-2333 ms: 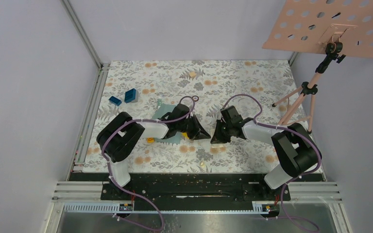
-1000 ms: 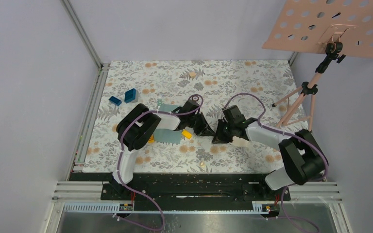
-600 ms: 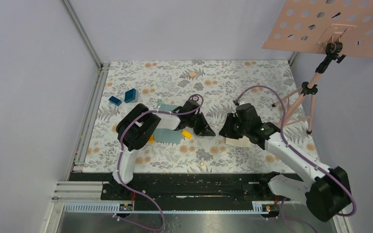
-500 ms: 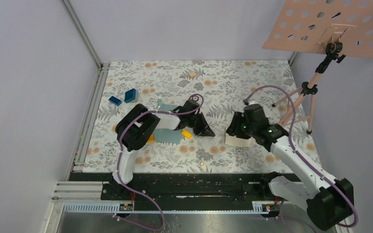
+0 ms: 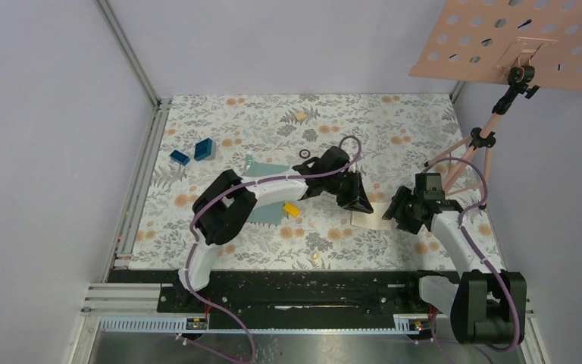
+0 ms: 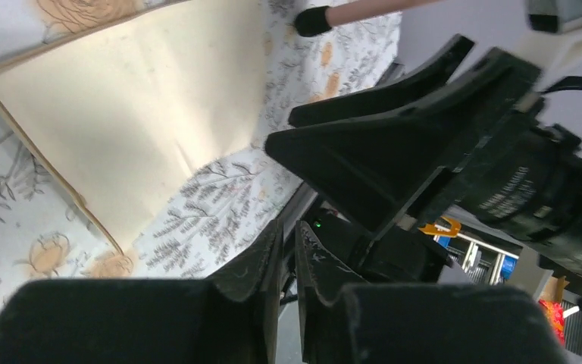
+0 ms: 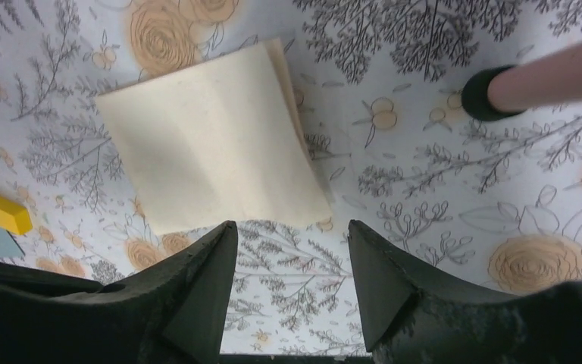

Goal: Place the letter into the envelope and seal it
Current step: Fold the letter at the center of the board.

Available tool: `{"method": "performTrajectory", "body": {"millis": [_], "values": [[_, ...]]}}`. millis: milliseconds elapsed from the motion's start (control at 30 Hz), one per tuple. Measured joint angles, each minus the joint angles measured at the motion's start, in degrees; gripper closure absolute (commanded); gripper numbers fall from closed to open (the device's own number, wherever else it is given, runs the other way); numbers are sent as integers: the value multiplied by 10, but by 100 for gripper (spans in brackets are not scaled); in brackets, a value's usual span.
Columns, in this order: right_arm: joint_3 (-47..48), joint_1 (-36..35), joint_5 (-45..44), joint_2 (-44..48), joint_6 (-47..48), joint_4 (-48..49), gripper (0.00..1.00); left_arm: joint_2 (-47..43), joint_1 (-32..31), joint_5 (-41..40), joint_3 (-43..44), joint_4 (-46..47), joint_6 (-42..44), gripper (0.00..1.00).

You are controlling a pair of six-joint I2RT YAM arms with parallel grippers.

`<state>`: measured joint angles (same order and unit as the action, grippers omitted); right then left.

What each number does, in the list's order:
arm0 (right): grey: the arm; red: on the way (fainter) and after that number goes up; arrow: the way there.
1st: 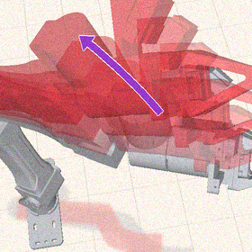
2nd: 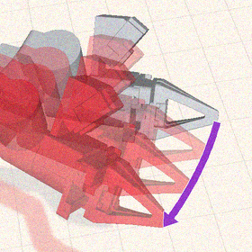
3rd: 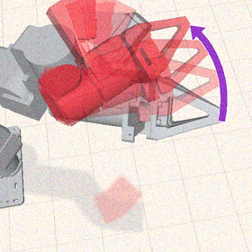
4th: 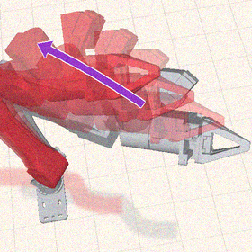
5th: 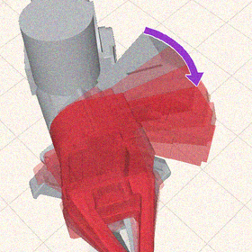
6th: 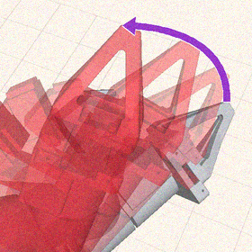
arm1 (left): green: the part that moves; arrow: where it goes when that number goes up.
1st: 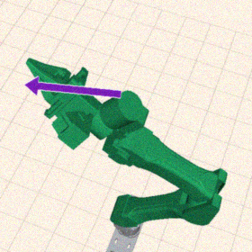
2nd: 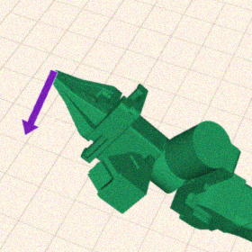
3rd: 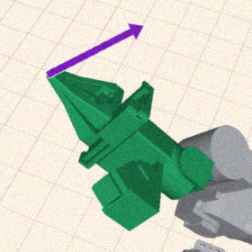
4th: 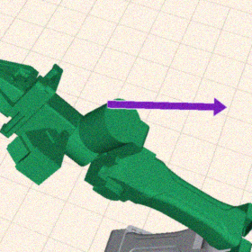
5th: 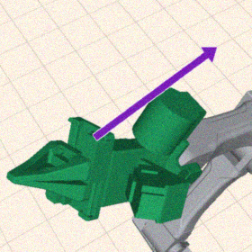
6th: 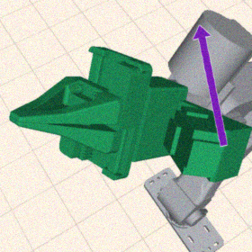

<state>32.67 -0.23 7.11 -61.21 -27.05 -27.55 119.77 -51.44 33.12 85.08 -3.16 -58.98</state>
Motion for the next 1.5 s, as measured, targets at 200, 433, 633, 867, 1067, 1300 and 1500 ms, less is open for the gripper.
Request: {"method": "performTrajectory", "body": {"millis": [200, 433, 633, 867, 1067, 1300, 1500], "values": [[0, 25, 18, -61, 11, 54, 39, 73, -2, -2, 26, -28, 6, 91], [2, 34, 48, -110, 13, 101, 39, 103, 5, -10, 36, -78, 16, 93], [1, 34, 71, -134, 8, 132, 44, 104, 10, -9, 40, -89, 26, 94], [-30, 34, 131, -115, -18, 184, 61, 103, 20, 11, 42, -114, 64, 94], [-71, 34, 197, -97, -58, 237, 75, 72, 27, 23, -3, -129, 99, 95], [-113, 34, 228, -56, -78, 240, 76, 37, 28, 33, -60, -131, 106, 95], [-125, 34, 246, -45, -78, 238, 76, 34, 28, 38, -65, -129, 108, 95]]}}
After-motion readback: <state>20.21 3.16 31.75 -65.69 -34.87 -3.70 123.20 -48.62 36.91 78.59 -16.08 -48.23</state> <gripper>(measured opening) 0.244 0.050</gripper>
